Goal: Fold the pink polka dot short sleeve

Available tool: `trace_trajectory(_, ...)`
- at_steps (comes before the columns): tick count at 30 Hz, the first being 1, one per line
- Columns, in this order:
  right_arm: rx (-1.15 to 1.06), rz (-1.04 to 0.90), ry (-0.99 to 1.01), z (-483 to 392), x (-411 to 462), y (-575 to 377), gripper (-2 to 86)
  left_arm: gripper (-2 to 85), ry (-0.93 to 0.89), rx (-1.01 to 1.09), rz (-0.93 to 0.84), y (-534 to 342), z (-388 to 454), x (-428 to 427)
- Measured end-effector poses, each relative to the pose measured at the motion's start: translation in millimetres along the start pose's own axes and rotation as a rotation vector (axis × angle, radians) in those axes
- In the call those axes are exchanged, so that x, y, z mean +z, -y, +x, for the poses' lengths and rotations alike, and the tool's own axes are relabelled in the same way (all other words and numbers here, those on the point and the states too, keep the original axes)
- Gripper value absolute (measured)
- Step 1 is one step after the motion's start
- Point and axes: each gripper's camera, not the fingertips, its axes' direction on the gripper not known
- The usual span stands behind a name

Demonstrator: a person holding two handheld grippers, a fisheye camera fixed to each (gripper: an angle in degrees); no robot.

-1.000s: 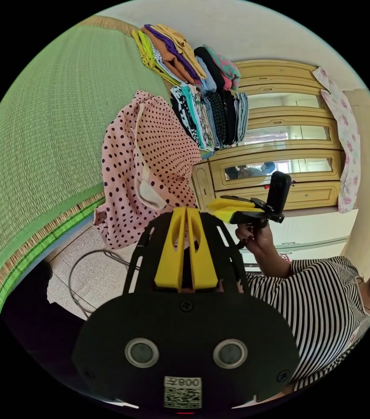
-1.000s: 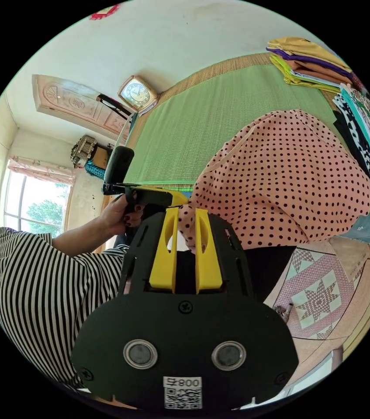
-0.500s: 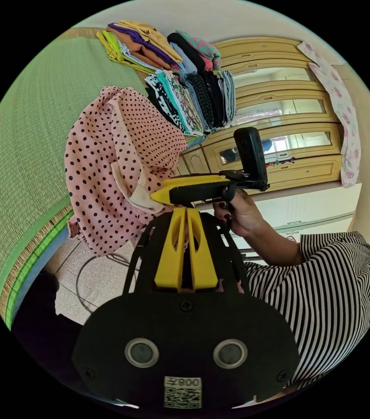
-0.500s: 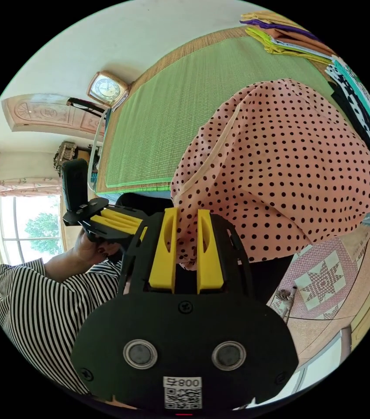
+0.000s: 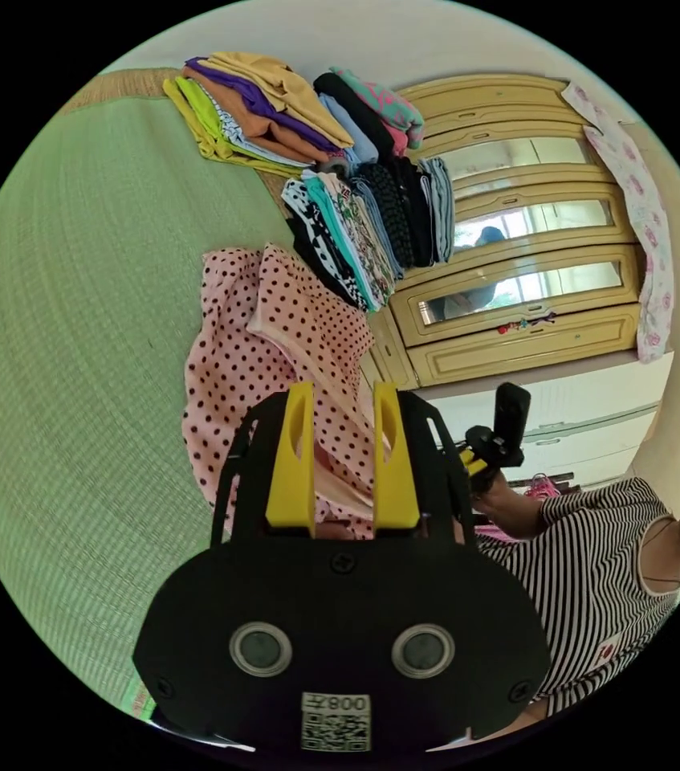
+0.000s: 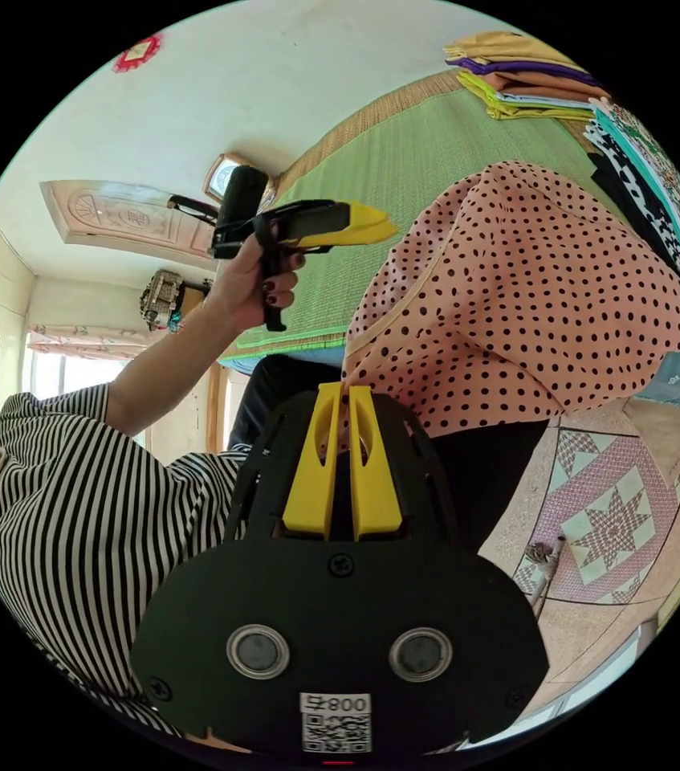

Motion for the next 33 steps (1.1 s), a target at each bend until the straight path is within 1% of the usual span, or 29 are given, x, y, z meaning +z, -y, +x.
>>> trace_trajectory(4, -0.007, 0.000, 0.024, 1, -4, -12, 1.3, 12.0, 0.035, -0.056, -0.067, 49, -3, 21)
trace_trajectory(8, -0.022, -0.009, 0.038, 1, -8, -29, 1.3, 11.3, 0.045, -0.131, -0.101, 69, -8, 35)
trace_trajectory(11, -0.019, -0.003, 0.063, 4, -12, -43, 1.3, 7.6, 0.043, -0.148, -0.159, 72, -3, 49)
trace_trajectory(12, -0.020, -0.004, 0.068, 5, -14, -49, 1.3, 5.1, 0.028, -0.150, -0.171, 70, 1, 53)
trace_trajectory(14, -0.023, -0.002, 0.069, 4, -18, -59, 1.3, 3.9, -0.006, -0.157, -0.159, 63, 9, 52)
trace_trajectory(17, -0.046, 0.015, 0.070, -2, -30, -78, 1.3, 2.9, -0.103, -0.136, -0.064, 45, 32, 31)
trace_trajectory(19, -0.068, 0.032, 0.063, -8, -40, -91, 1.2, 2.5, -0.201, -0.109, 0.052, 24, 57, -3)
trace_trajectory(20, -0.087, 0.047, 0.056, -13, -49, -99, 1.2, 2.5, -0.222, -0.096, 0.086, 17, 65, -13)
trace_trajectory(22, -0.124, 0.080, 0.031, -23, -65, -111, 1.2, 2.4, -0.276, -0.040, 0.210, -13, 98, -56)
trace_trajectory(23, -0.154, 0.109, 0.004, -32, -77, -119, 1.2, 2.3, -0.285, -0.025, 0.242, -22, 107, -67)
trace_trajectory(24, -0.185, 0.141, -0.030, -43, -90, -128, 1.2, 2.3, -0.301, 0.003, 0.311, -42, 125, -90)
trace_trajectory(26, -0.232, 0.198, -0.092, -60, -110, -142, 1.2, 2.3, -0.311, 0.049, 0.415, -76, 153, -125)
trace_trajectory(28, -0.287, 0.261, -0.147, -81, -129, -157, 1.2, 2.2, -0.295, 0.123, 0.553, -127, 196, -169)
trace_trajectory(29, -0.331, 0.306, -0.171, -96, -141, -167, 1.2, 2.2, -0.287, 0.145, 0.583, -141, 207, -178)
trace_trajectory(31, -0.398, 0.378, -0.207, -120, -159, -183, 1.1, 2.1, -0.234, 0.234, 0.707, -197, 255, -213)
trace_trajectory(33, -0.502, 0.476, -0.236, -157, -179, -206, 1.0, 2.1, -0.198, 0.313, 0.771, -236, 293, -232)
